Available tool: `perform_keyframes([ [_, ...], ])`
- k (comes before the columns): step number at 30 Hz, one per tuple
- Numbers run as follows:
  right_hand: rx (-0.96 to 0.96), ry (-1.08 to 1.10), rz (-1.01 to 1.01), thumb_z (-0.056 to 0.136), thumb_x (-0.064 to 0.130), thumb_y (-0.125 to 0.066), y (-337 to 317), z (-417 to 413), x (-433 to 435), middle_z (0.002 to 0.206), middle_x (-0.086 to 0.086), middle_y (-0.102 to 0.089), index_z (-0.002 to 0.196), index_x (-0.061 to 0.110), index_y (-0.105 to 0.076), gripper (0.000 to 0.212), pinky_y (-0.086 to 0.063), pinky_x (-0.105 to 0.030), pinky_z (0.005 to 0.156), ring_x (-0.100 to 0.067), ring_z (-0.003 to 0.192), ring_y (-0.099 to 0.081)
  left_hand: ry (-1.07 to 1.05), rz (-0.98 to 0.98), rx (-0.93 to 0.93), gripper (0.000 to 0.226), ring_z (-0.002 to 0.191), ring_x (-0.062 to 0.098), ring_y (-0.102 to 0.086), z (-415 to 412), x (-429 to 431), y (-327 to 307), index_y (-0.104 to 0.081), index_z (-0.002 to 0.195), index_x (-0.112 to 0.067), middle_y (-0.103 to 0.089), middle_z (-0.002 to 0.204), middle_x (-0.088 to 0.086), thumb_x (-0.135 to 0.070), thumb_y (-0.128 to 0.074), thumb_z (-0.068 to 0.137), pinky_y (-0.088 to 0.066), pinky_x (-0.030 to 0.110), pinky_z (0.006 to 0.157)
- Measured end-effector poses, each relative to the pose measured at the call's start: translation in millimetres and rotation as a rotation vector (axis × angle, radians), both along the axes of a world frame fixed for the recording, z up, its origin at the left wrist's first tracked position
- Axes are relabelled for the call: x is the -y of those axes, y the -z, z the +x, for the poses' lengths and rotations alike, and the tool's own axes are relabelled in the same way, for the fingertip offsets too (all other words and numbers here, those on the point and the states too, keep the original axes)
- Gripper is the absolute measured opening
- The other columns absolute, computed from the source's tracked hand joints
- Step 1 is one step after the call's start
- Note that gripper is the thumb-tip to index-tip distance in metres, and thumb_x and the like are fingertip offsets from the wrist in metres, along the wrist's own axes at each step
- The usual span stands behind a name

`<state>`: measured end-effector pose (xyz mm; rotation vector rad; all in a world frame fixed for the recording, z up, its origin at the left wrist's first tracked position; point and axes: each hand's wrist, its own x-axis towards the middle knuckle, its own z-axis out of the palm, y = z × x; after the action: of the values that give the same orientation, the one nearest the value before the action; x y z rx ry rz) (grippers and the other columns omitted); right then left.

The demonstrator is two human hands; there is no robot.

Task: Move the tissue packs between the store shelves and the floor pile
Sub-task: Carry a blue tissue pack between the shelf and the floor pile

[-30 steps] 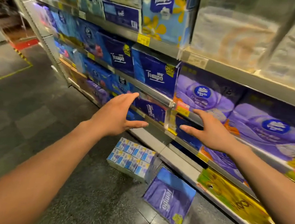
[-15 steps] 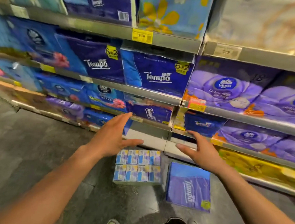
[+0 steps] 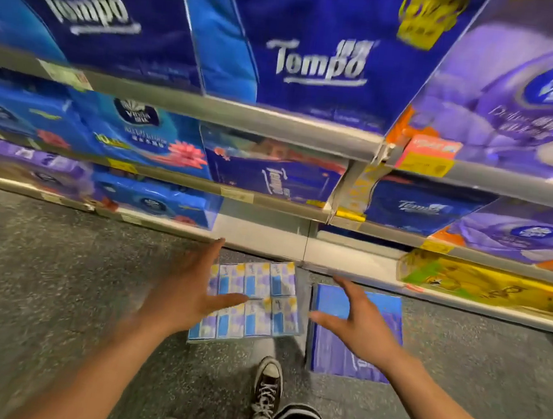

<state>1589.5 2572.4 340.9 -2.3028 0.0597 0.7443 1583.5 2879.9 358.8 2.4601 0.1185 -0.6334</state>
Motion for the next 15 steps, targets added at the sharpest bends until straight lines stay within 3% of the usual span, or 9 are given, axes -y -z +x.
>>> perform_keyframes([
  [4,-0.049,0.033,0.0,0.061,0.075,-0.067,147,3,-19,0.162,0.002,-0.033,0.156,0.021,-0.029,0.115,-0.029,-0.029,0.115,-0.018,0.148,-0.033,-0.057,-0.018,-0.074,0.13,0.138,0.02,-0.043,-14,-26,158,-0.003,0.157,-0.039,-0.032,0.161,-0.003,-0.091,-0.059,0.052,-0.04,0.034,0.106],
  [6,-0.071,0.034,-0.016,0.061,0.074,-0.07,228,-1,-24,0.162,-0.001,-0.032,0.157,0.02,-0.027,0.118,-0.031,-0.031,0.115,-0.02,0.147,-0.033,-0.057,-0.013,-0.116,0.136,0.138,0.02,-0.042,-21,-40,237,-0.002,0.157,-0.038,-0.032,0.16,-0.002,-0.096,-0.056,0.047,-0.041,0.035,0.106],
  [8,-0.089,0.031,-0.018,0.059,0.077,-0.071,300,-3,-30,0.161,0.001,-0.033,0.157,0.02,-0.025,0.122,-0.032,-0.031,0.114,-0.02,0.147,-0.033,-0.054,-0.02,-0.162,0.137,0.139,0.02,-0.041,-29,-54,315,0.003,0.158,-0.034,-0.026,0.162,-0.002,-0.084,-0.071,0.054,-0.04,0.035,0.106],
  [9,-0.091,0.036,-0.01,0.059,0.075,-0.075,334,-4,-31,0.156,0.006,-0.037,0.154,0.022,-0.028,0.118,-0.033,-0.026,0.11,-0.018,0.144,-0.035,-0.053,-0.029,-0.17,0.137,0.139,0.019,-0.04,-33,-60,350,0.006,0.158,-0.033,-0.023,0.163,-0.002,-0.075,-0.077,0.058,-0.04,0.035,0.107],
  [11,-0.092,0.067,0.034,0.066,0.051,-0.088,396,-7,-33,0.138,0.018,-0.044,0.144,0.028,-0.033,0.098,-0.032,-0.016,0.099,-0.009,0.131,-0.04,-0.067,-0.047,-0.162,0.14,0.142,0.019,-0.036,-42,-71,418,0.01,0.157,-0.033,-0.016,0.165,-0.001,-0.069,-0.081,0.057,-0.039,0.037,0.108],
  [12,-0.086,0.08,0.037,0.066,0.044,-0.091,424,-9,-33,0.135,0.019,-0.042,0.144,0.028,-0.033,0.099,-0.033,-0.017,0.099,-0.008,0.13,-0.039,-0.078,-0.05,-0.161,0.142,0.145,0.02,-0.031,-46,-76,449,0.012,0.157,-0.033,-0.009,0.166,-0.002,-0.069,-0.081,0.056,-0.037,0.038,0.11],
  [13,-0.079,0.079,0.027,0.062,0.049,-0.092,454,-12,-32,0.141,0.015,-0.041,0.148,0.026,-0.032,0.107,-0.036,-0.023,0.105,-0.009,0.134,-0.039,-0.087,-0.042,-0.165,0.143,0.148,0.02,-0.025,-51,-82,478,0.016,0.156,-0.034,0.001,0.167,-0.003,-0.069,-0.081,0.056,-0.035,0.039,0.112],
  [15,-0.057,0.09,0.028,0.051,0.071,-0.088,516,-19,-24,0.15,0.005,-0.043,0.154,0.027,-0.027,0.128,-0.042,-0.042,0.111,-0.017,0.138,-0.043,-0.092,-0.011,-0.164,0.147,0.153,0.022,-0.012,-60,-94,530,0.025,0.153,-0.036,0.017,0.165,-0.006,-0.073,-0.078,0.056,-0.03,0.041,0.116],
])
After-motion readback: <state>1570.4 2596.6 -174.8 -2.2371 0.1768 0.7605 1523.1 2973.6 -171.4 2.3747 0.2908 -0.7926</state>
